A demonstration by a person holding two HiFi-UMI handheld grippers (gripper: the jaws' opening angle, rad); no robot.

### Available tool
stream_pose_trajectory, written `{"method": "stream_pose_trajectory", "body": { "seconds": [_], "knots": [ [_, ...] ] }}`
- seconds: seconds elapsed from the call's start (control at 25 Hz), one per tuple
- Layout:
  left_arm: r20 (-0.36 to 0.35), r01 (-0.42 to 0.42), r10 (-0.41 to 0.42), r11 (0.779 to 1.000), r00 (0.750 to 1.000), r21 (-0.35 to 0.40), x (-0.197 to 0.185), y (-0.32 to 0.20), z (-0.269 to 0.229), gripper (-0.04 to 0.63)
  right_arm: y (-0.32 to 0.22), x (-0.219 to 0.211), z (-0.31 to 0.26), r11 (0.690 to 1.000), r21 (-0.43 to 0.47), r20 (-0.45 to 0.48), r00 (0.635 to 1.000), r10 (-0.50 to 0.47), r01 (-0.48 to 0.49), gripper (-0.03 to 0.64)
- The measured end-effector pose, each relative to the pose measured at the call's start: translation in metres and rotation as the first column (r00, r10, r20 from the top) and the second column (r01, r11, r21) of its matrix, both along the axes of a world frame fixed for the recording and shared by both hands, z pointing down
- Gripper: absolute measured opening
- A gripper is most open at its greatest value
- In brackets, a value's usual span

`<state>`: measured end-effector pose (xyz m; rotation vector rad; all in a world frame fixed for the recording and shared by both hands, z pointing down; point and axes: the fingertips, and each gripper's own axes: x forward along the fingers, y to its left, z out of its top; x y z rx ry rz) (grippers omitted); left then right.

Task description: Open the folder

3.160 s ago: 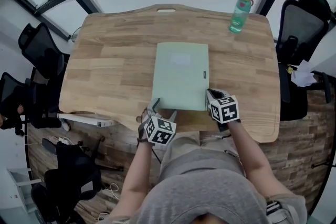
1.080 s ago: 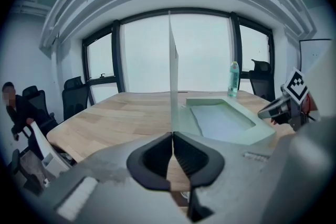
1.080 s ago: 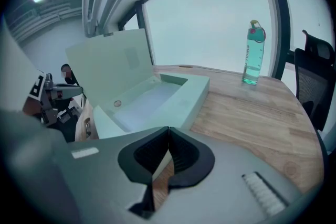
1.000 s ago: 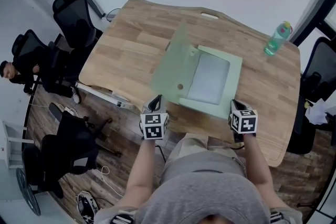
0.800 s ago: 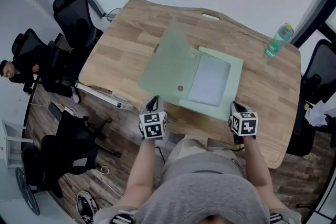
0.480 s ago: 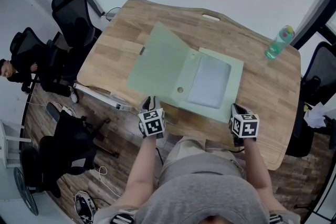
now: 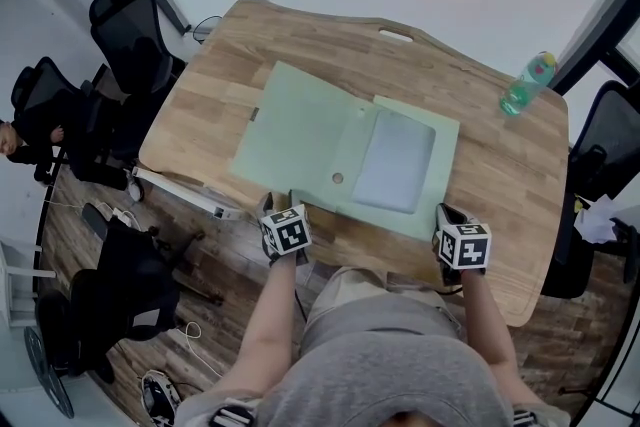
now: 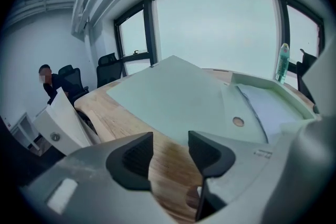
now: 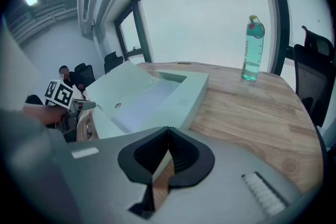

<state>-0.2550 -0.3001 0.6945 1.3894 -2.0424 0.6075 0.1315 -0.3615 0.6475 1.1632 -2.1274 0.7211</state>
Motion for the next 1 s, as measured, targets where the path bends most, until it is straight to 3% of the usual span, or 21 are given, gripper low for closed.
{"method": "stream_pose_trajectory", "body": {
  "seconds": [0.32, 1.0],
  "knots": [
    [0.027, 0.032, -0.029, 0.996, 0.999, -0.086, -0.011, 0.004, 0.015, 0.291, 0.0, 0.0, 0.0, 1.0, -0.004, 0.003, 1.0, -0.002, 0.002, 0.003],
    [0.023, 0.066, -0.065, 0.994, 0.998, -0.082, -0.012, 0.003, 0.017, 0.291, 0.0, 0.0, 0.0, 1.0, -0.001, -0.007, 1.0, 0.003, -0.003, 0.003]
  ]
}}
